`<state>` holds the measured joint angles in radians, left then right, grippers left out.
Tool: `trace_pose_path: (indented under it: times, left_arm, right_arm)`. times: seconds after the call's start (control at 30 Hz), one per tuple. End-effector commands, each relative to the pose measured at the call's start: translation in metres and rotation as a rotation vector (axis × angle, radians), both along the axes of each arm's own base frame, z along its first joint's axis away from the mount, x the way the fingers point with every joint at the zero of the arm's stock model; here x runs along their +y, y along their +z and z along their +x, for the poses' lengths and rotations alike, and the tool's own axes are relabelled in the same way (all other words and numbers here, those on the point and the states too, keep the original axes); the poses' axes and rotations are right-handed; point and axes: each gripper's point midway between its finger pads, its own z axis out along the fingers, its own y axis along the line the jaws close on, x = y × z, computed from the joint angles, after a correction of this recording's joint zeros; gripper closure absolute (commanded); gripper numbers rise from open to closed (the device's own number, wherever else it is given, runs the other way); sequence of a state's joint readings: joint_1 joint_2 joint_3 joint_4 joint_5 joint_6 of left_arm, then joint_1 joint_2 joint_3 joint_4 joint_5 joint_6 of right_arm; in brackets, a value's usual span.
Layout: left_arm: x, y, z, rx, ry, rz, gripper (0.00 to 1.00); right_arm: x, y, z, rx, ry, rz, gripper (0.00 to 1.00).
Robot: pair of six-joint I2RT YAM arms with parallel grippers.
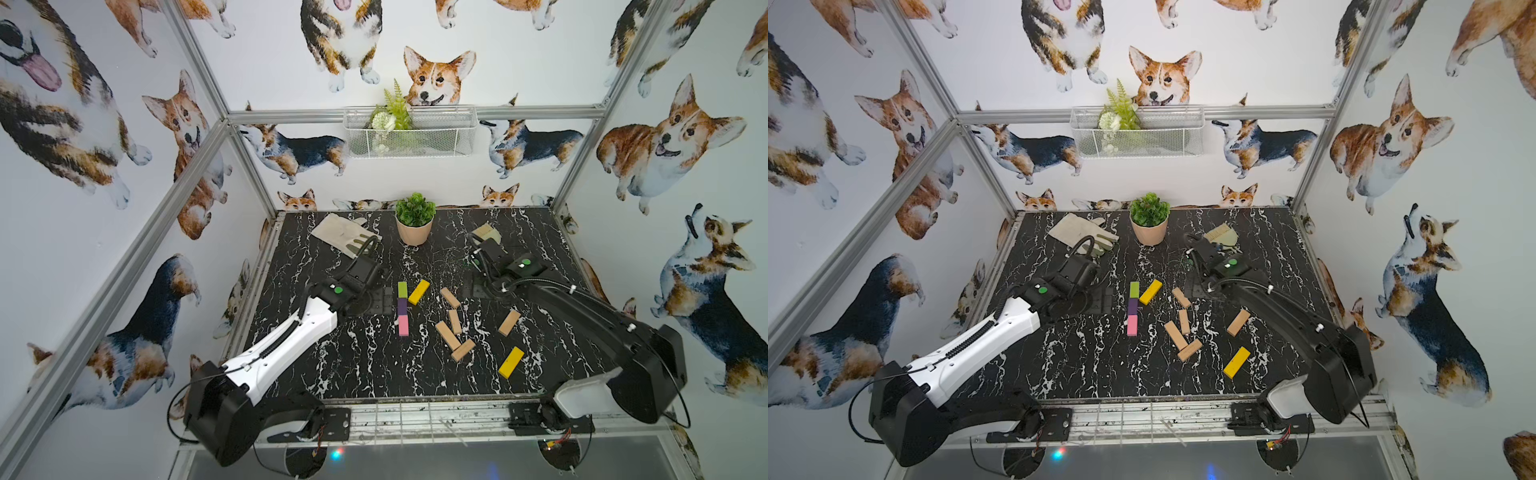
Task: Assemble the letter k with building blocks
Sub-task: Pick up the building block from the center of the board.
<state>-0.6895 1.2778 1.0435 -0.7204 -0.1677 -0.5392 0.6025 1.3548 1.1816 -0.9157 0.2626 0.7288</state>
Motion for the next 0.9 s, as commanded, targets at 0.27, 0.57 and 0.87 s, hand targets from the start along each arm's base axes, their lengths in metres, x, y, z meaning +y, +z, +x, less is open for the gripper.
trace_pose_path:
  times: [0.27, 0.57, 0.87]
  left_arm:
    - [-0.118, -0.061, -0.027, 0.133, -0.220, 0.146, 0.05]
    - [-0.157, -0.081, -0.045, 0.359, 0.030, 0.152, 0.10]
    - [-0.168, -0.103, -0.061, 0.613, 0.288, 0.019, 0.24]
  right_arm:
    - [-0.081, 0.028, -0.015, -0.130, -0.411, 0.304, 0.00]
    - [-0.076, 0.004, -0.025, -0.078, -0.432, 0.339, 0.00]
    - [-0.084, 0.007, -0.035, -0.101, -0.429, 0.314, 0.00]
